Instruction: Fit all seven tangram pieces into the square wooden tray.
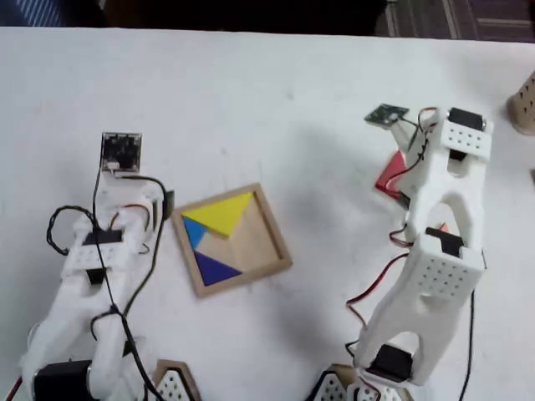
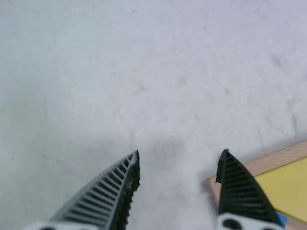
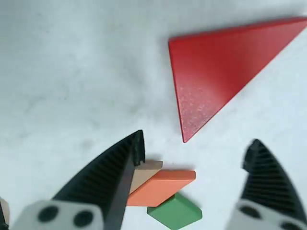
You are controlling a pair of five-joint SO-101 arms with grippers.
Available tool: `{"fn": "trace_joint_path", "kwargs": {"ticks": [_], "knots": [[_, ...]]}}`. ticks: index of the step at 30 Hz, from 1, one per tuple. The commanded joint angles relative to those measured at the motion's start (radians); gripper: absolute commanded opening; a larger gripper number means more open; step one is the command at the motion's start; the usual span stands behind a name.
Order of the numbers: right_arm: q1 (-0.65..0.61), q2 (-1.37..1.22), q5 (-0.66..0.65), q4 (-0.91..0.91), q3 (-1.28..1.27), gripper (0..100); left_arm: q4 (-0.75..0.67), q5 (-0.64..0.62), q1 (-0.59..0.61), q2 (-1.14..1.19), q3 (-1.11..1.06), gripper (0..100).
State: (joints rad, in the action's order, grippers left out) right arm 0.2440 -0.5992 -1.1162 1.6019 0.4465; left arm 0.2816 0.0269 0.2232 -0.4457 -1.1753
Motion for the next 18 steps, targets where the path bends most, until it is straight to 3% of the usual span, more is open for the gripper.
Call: {"fn": "trace_joint_path", "kwargs": {"ticks": [1, 6, 10, 18], "knots": [[-0.042, 0.081, 0.140, 0.010, -0.002, 39.8, 0.000, 0.003, 0.005, -0.027, 0.008, 27], [-0.097, 0.079, 0.416, -0.125, -0.077, 31.0, 0.000, 0.003, 0.005, -0.027, 0.008, 27], [-0.134, 0.079, 0.434, -0.268, -0.166, 26.3, 0.000, 0.003, 0.005, -0.027, 0.008, 27], [-0.134, 0.079, 0.519, -0.383, -0.184, 27.6, 0.000, 0.003, 0.005, -0.027, 0.008, 27]]}}
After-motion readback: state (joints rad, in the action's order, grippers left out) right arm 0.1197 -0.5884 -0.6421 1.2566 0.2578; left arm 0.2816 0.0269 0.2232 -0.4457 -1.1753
